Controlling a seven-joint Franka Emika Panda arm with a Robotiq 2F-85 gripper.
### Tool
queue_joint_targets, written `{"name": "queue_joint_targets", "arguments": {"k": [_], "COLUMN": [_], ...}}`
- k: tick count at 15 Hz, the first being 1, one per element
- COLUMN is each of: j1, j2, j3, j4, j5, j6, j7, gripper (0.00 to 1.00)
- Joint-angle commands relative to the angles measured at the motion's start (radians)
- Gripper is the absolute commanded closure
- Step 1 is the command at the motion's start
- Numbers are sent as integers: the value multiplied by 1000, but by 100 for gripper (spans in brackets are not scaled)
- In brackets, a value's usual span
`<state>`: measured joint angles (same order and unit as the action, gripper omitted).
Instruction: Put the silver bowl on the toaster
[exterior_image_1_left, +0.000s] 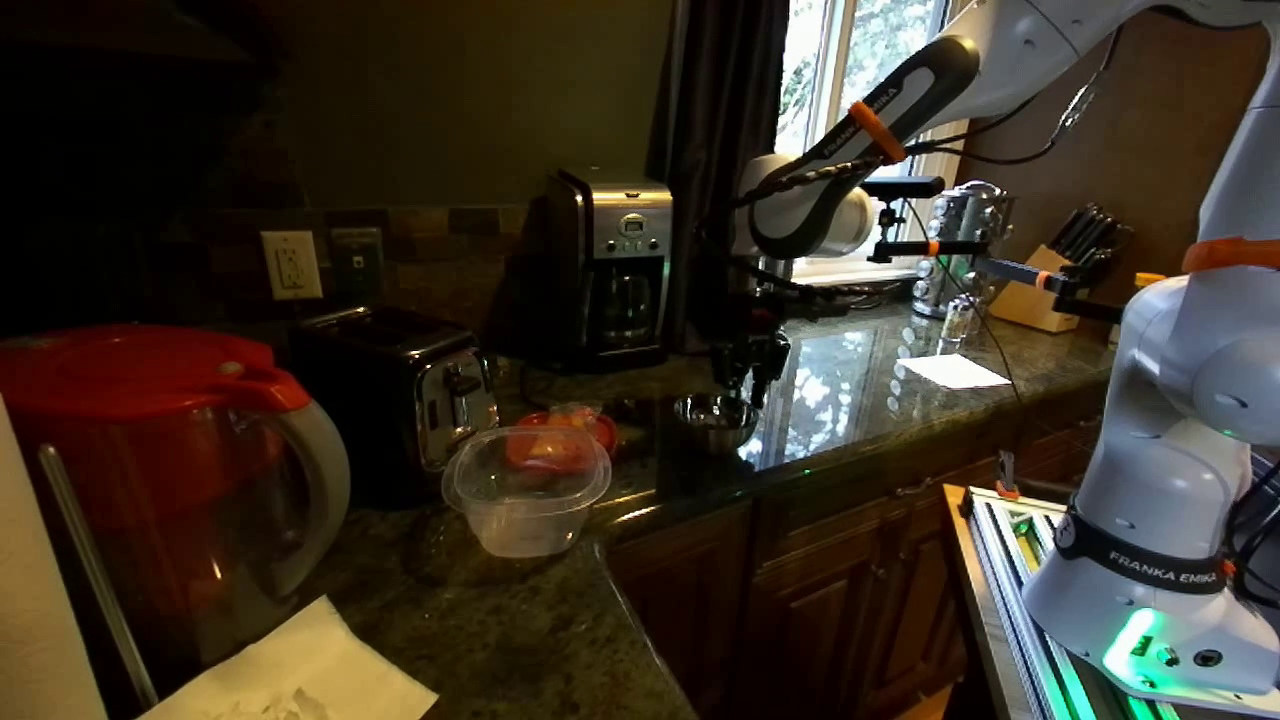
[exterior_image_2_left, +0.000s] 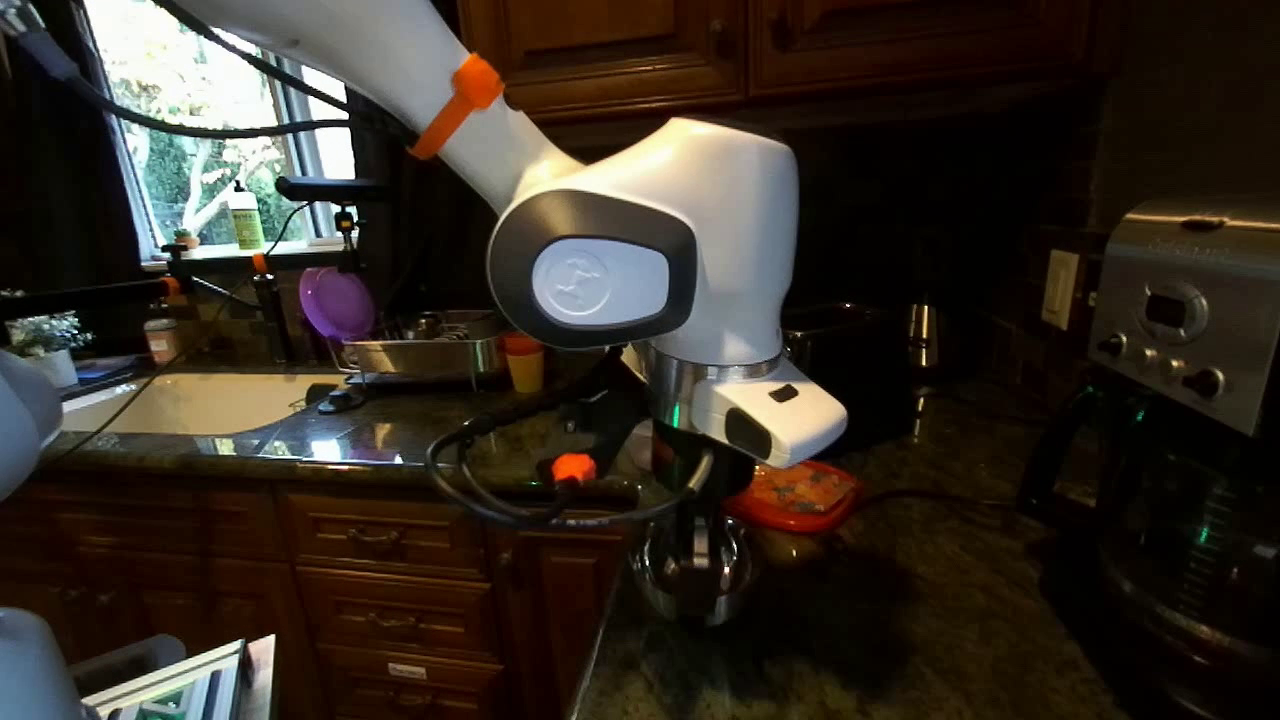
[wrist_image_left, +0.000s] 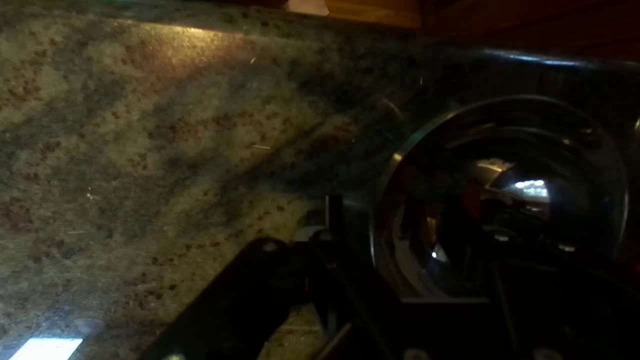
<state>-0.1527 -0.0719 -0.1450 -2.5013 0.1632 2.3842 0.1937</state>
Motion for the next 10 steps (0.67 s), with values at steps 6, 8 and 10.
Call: {"name": "queue_joint_targets", "arguments": {"k": [6, 8, 10], "j1": [1, 2, 4], "j2": [39, -9, -52], "j3": [2, 5, 12], "j4": [18, 26, 43], "j5": [-20, -34, -34], "j6": [66, 21, -27], "j7": [57, 89, 155], "gripper": [100, 99, 99]}}
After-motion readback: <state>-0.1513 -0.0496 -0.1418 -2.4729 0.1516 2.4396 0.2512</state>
